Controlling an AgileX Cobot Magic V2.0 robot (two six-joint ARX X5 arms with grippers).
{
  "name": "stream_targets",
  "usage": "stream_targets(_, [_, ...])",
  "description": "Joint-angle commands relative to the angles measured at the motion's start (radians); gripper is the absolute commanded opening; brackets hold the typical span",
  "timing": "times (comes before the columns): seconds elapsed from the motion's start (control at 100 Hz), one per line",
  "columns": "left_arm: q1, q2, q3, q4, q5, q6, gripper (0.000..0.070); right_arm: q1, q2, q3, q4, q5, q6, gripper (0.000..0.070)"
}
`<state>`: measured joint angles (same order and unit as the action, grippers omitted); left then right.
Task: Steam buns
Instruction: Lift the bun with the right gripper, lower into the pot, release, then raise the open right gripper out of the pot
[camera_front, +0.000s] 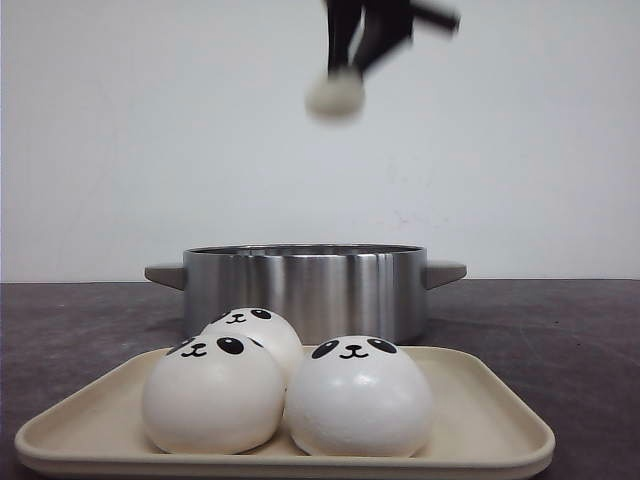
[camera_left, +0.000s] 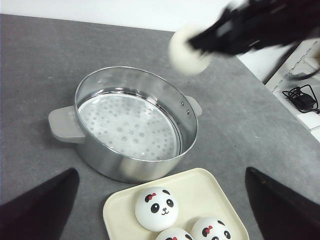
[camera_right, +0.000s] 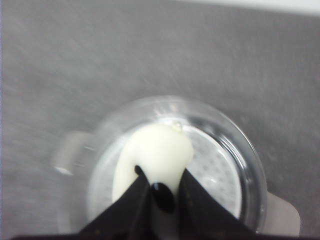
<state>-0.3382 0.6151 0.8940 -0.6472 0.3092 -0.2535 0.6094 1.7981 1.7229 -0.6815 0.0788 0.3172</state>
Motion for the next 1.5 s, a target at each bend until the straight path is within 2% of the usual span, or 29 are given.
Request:
stream_targets(0.0, [-0.005,0.005,0.014,0.011,-0.006,0.006,0.0676,-0.003,0.060,0.013,0.019,0.001,-0.026,0.0003])
stream_targets(0.33, [-0.005,0.005,0.014,-0.029,-0.006,0.006,0.0676,-0.038,0.270,0.013,0.150,-0.002,-0.038,0.0003])
stream_targets(0.54, [-0.005,0.005,0.014,-0.053,-0.006,0.007,0.0677,-0.045,0.303,0.013,0.160,0.001,-0.037,0.0013])
stream_targets(0.6, [-0.005,0.005,0.014,-0.057,-0.006,0.007,0.0676,-0.045,0.304,0.013,0.161,0.001,-0.037,0.0075])
stream_targets(0.69, [-0.005,0.005,0.014,-0.064,-0.006,0.006,0.0676,-0.045,0.304,0.013,0.148,0.001,-0.037,0.0291])
stream_targets(0.74, [-0.005,0.005,0.014,-0.066,-0.006,0.006,0.0676,-0.045,0.304,0.013,0.129,0.001,-0.036,0.0380])
stream_targets(0.79, [-0.005,0.005,0.014,-0.066,-0.006,0.006,0.0677,-0.047,0.304,0.013,0.104,0.001,-0.036,0.0413])
stream_targets(0.91, [-0.005,0.005,0.014,-0.066,-0.006,0.006,0.0676,-0.049,0.304,0.013,0.066,0.001,-0.036,0.0416])
stream_targets(1.06, [-0.011,0.005,0.014,-0.071,-0.005,0.006,0.0677,-0.049,0.287,0.017,0.049,-0.003,-0.033,0.0414])
stream_targets(1.11, [-0.016,0.005,0.014,-0.075,-0.005,0.005,0.0677,-0.049,0.270,0.026,0.019,-0.003,-0.029,0.0386])
stream_targets(1.15, [-0.020,0.005,0.014,-0.081,-0.005,0.005,0.0677,-0.047,0.248,0.030,0.000,-0.003,-0.029,0.0288])
stream_targets(1.22, [-0.029,0.004,0.014,-0.099,-0.005,0.004,0.0677,-0.032,0.196,0.033,-0.037,0.002,-0.030,0.0006])
stream_targets(1.31, [-0.045,0.005,0.014,-0.128,-0.005,0.002,0.0676,-0.003,0.098,0.033,-0.079,0.042,-0.031,0.0010])
stream_targets(1.49, [-0.092,0.006,0.014,-0.197,-0.005,-0.003,0.0673,0.128,-0.161,0.033,-0.152,0.202,-0.064,0.0010])
